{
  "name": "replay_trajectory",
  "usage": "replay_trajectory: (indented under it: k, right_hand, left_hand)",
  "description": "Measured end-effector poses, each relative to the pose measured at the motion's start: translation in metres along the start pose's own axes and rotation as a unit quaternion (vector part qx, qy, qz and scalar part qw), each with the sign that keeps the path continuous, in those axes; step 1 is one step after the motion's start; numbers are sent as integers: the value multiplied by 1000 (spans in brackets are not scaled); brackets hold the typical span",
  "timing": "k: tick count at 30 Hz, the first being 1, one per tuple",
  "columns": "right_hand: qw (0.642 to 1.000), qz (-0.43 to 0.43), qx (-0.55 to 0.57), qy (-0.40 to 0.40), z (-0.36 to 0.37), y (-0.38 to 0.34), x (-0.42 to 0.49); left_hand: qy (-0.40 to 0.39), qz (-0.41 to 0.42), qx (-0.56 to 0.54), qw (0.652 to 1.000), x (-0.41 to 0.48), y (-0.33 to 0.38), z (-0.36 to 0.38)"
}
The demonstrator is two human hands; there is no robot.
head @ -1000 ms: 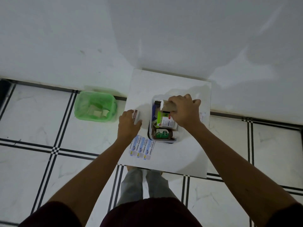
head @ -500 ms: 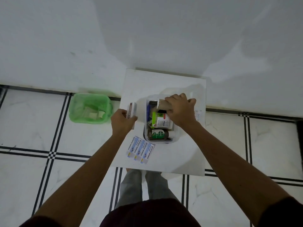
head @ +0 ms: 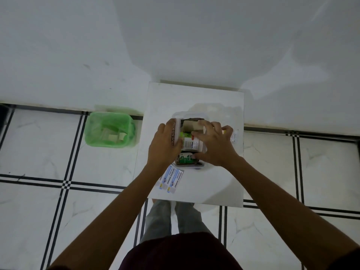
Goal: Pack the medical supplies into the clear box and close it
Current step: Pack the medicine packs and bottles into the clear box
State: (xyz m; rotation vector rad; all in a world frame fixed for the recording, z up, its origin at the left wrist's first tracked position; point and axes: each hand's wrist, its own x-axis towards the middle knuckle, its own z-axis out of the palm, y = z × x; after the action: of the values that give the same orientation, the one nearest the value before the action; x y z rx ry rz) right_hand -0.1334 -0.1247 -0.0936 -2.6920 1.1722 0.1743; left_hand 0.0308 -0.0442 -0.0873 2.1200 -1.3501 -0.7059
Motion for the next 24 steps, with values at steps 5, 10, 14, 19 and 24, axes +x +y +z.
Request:
replay_trajectory:
  k: [5,10,14,19,24]
  right_hand:
    - [999,28,-8,27,0,5,-2]
    - [999,32,19,36,-1,14,-4]
    - [998,28,29,41,2,12,-4]
    - [997,29,48,46,6,11,-8]
    - [959,134,211,132,-2,17,-15]
  left_hand:
    - [-32,33,72,996,2,0,4]
    - [-25,35,232,972,6,-3,19]
    - [-3,-31,276,961,3,-14,27]
    - [44,21,211,976,0,-18,23]
    - [93,-92,10,991,-34,-41,12]
